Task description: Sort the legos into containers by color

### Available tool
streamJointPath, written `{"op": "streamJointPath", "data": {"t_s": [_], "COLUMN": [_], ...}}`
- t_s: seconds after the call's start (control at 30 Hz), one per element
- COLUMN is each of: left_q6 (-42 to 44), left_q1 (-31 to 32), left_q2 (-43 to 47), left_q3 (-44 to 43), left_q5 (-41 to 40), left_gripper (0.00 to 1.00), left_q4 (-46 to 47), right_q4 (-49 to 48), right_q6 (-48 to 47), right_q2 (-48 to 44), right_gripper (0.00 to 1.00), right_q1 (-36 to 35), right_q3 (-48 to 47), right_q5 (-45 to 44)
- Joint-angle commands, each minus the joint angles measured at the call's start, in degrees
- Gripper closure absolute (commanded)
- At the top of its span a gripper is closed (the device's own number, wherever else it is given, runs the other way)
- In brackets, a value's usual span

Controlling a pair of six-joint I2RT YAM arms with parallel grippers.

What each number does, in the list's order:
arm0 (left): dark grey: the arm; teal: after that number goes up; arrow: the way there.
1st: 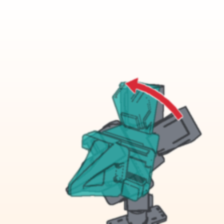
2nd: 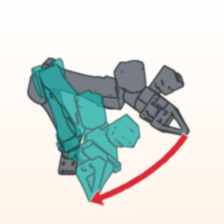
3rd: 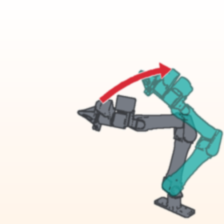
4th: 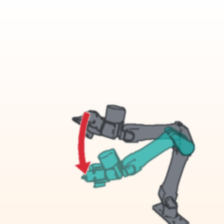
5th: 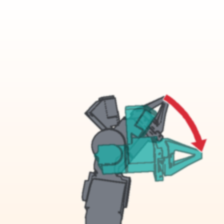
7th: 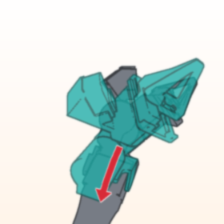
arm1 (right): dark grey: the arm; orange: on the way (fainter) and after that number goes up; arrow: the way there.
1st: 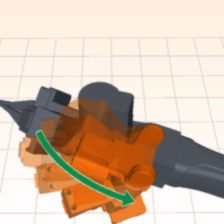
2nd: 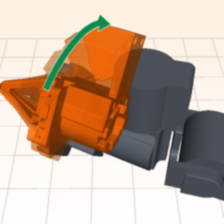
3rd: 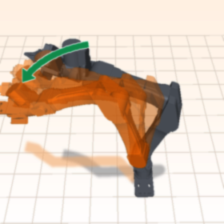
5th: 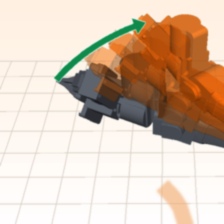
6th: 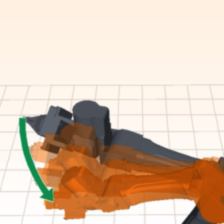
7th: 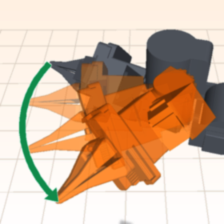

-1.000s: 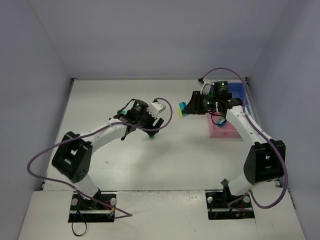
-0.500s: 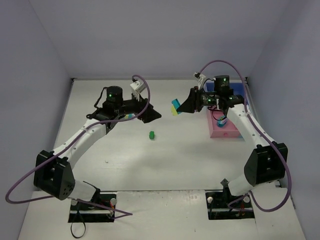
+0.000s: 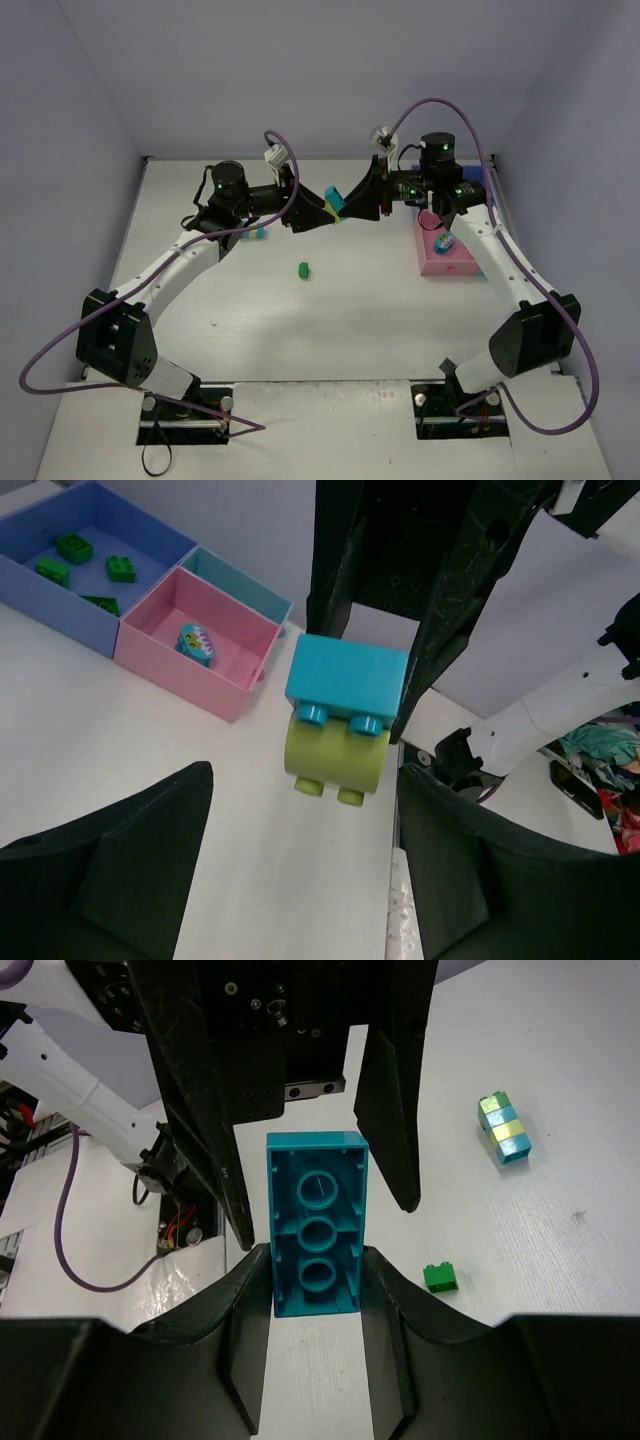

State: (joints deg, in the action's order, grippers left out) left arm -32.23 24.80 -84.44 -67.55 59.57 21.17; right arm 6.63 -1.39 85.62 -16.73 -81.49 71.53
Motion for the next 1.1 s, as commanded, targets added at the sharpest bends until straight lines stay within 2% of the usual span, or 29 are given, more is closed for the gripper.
{"op": "streamJointPath", "data": {"t_s": [0.0, 0.07, 0.17, 0.2, 0.3, 0.37, 0.4, 0.43, 0.53, 0.7, 0.83, 0.93, 1.03, 1.07], "left_q6": [-2.40, -2.66, -2.75, -2.75, -3.02, -3.19, -3.28, -3.37, -3.45, -3.28, -2.75, -2.14, 0.32, 2.41], "left_q1": [0.16, 0.08, 0.08, 0.08, 0.08, 0.08, 0.08, 0.16, -0.01, -0.71, -1.50, -2.03, -2.21, -2.21], "left_q2": [1.56, 1.47, 1.39, 1.39, 1.39, 1.56, 1.56, 1.56, 1.74, 2.00, 2.00, 2.00, 2.35, 2.62], "left_q3": [-3.03, -2.77, -2.33, -2.06, -1.71, -1.45, -1.36, -1.18, -0.13, 1.97, 3.82, 4.97, 4.71, 4.45], "left_q5": [2.04, 2.30, 2.74, 2.83, 3.53, 3.71, 3.80, 3.89, 3.97, 4.06, 3.45, 2.75, 0.91, 0.20], "left_gripper": [0.34, 0.36, 0.45, 0.51, 0.61, 0.77, 0.92, 0.95, 1.00, 1.00, 1.00, 1.00, 1.00, 1.00], "left_q4": [8.18, 8.62, 9.15, 9.33, 9.86, 10.29, 10.56, 10.65, 11.00, 11.17, 10.39, 9.08, 4.52, 2.76], "right_q4": [-4.00, -4.08, -4.17, -4.17, -4.26, -4.26, -4.17, -4.26, -4.17, -4.00, -3.65, -3.47, -2.86, -1.03], "right_q6": [-0.81, -0.81, -0.55, -0.63, -0.63, -0.90, -1.25, -1.34, -2.30, -3.88, -3.45, -1.18, 1.29, 5.13], "right_q2": [-1.34, -1.25, -1.34, -1.34, -1.34, -1.43, -1.51, -1.60, -2.04, -3.27, -3.89, -4.24, -5.11, -5.12], "right_gripper": [1.00, 1.00, 1.00, 1.00, 1.00, 1.00, 1.00, 1.00, 1.00, 1.00, 1.00, 1.00, 1.00, 1.00], "right_q1": [-0.93, -1.37, -1.64, -1.55, -1.55, -1.64, -1.55, -1.03, 0.73, 4.60, 8.73, 12.33, 14.44, 14.62], "right_q3": [-2.97, -2.88, -2.97, -2.88, -2.88, -2.71, -2.53, -2.01, -0.43, 2.30, 4.67, 6.52, 8.63, 9.07], "right_q5": [3.00, 3.00, 3.00, 3.00, 3.09, 3.27, 3.18, 3.01, 3.18, 1.87, -2.60, -8.57, -24.63, -31.55]}}
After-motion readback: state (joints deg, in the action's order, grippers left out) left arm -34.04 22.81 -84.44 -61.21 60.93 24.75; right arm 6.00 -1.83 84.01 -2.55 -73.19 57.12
